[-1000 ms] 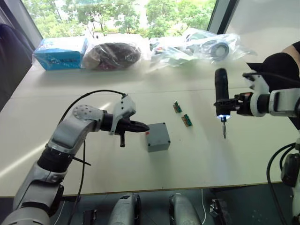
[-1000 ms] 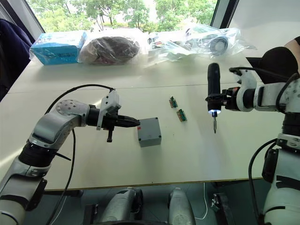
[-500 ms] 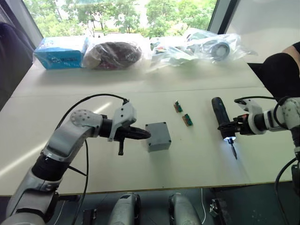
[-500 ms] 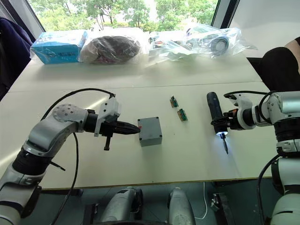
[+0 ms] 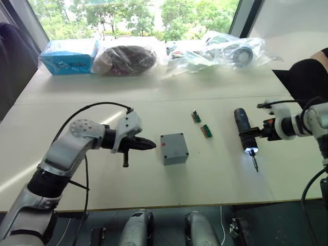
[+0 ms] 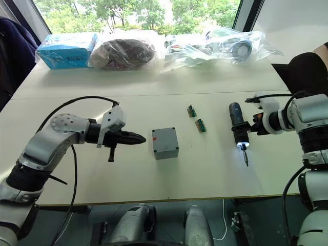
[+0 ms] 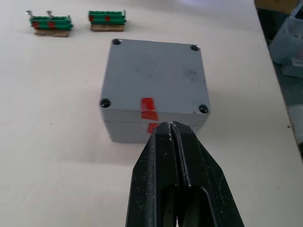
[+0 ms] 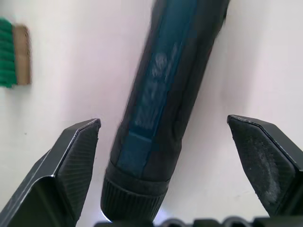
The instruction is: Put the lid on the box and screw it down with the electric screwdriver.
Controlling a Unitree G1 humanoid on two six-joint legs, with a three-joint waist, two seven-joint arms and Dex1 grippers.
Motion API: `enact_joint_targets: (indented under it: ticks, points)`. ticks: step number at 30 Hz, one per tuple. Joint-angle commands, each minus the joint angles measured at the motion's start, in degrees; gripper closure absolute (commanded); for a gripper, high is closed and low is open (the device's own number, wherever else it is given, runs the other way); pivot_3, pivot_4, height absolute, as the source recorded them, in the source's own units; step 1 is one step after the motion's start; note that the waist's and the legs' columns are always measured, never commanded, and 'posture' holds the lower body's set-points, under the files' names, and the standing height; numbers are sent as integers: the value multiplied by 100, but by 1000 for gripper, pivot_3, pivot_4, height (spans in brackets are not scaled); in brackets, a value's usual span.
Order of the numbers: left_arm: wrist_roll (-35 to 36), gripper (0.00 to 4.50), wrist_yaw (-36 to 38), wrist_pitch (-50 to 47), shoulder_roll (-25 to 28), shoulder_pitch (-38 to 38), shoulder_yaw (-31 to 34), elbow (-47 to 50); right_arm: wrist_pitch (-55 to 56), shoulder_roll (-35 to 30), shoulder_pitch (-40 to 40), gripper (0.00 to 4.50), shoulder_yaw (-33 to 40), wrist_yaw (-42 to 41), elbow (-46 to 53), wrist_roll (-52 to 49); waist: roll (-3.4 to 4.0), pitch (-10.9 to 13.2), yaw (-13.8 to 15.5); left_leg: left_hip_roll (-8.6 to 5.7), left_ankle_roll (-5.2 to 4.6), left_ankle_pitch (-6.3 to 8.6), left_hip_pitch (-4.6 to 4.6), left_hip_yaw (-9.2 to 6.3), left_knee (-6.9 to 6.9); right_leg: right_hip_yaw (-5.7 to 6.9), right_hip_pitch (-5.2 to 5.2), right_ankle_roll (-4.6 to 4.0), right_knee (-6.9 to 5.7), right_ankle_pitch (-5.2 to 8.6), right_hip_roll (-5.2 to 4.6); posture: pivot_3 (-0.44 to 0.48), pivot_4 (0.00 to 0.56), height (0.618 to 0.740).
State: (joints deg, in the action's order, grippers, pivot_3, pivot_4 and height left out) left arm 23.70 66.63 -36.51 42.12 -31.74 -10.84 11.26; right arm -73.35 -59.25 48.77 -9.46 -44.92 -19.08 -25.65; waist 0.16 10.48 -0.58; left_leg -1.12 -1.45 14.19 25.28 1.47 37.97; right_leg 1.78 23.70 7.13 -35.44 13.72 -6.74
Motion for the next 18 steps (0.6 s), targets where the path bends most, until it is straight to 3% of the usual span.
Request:
enact_joint_targets:
  ticks: [1,5,11,18]
  points:
    - [264,4500,90,-117,67,-59,346,-101,-157,-45,-213,39,928,197,975,-217,0,0,1,1,0,0,0,0,0,0,0,1,0,0,1,0,150,740]
    - [-87,4500,-218,227,-44,48,292,-343,99,11,-914,39,1913,339,2045,-396,-1,-1,28,0,0,0,0,-3,4,1,-5,1,-1,0,0,0,150,740]
    - [-328,4500,-166,271,-294,-85,-107,-1103,892,348,-1905,39,2377,60,3913,-862,-2,-1,30,-2,0,0,-3,-2,12,-1,-10,7,-3,-4,-2,0,150,740]
    - [-680,4500,-207,479,-338,113,-318,-1054,1335,908,-3224,39,1480,331,5487,-833,-9,-4,71,-1,0,0,-3,-8,16,0,-14,7,-4,-4,1,0,150,740]
